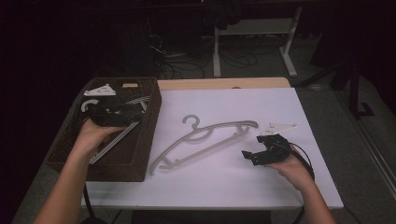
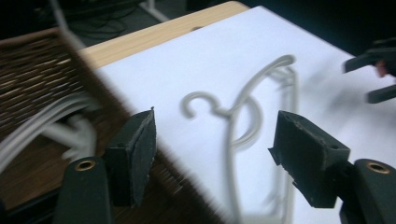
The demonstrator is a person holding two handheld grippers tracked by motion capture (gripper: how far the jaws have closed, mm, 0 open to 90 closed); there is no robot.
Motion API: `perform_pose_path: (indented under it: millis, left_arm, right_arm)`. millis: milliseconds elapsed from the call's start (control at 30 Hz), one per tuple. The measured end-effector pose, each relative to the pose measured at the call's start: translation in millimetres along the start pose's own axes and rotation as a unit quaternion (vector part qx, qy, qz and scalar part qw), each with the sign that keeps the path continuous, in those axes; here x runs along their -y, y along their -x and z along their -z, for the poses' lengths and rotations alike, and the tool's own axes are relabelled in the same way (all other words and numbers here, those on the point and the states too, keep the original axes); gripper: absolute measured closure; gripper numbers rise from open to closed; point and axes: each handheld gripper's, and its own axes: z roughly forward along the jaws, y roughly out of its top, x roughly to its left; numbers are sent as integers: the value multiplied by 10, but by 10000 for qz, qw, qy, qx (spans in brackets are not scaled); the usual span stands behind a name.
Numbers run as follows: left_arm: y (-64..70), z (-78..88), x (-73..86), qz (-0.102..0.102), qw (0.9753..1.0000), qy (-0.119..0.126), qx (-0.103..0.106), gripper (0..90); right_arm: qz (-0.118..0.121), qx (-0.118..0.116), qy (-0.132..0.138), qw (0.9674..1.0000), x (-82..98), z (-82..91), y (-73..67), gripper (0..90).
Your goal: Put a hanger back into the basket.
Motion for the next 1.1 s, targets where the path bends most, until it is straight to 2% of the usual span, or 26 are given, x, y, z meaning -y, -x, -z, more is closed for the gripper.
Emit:
perform_pose_path:
  millis: [67, 167, 333, 467, 567, 733, 900, 1100]
  left_arm:
    - [96, -120, -35, -48, 9999, 29, 104, 290]
    - [233, -297, -85, -108, 9996, 38, 255, 282]
    - [418, -513, -157, -179, 9988, 99, 449, 273]
    - [525, -652, -169, -206, 9983, 91, 530, 266]
    - [588, -744, -160, -202, 9981, 44, 584, 266]
    - [684, -879, -126, -215, 9978, -20, 621, 266]
    - [727, -990, -72, -191, 9984, -97, 520, 266]
    - [747, -1135, 32, -178, 9989, -313, 299, 269]
  right_arm:
    - [-34, -6, -13, 10000, -29, -15, 9, 202]
    - [-93, 95, -15, 9999, -98, -47, 30, 301]
    - [-222, 258, -36, 9994, -278, -161, 89, 540]
    - [-214, 438, -164, 9987, -399, -334, 144, 766]
    - [-190, 535, -253, 9981, -442, -467, 176, 863]
    - [-218, 533, -406, 9975, -434, -636, 225, 889]
    - [-213, 610, -462, 9968, -374, -724, 264, 890]
    - [-239, 543, -481, 9971, -342, -754, 290, 891]
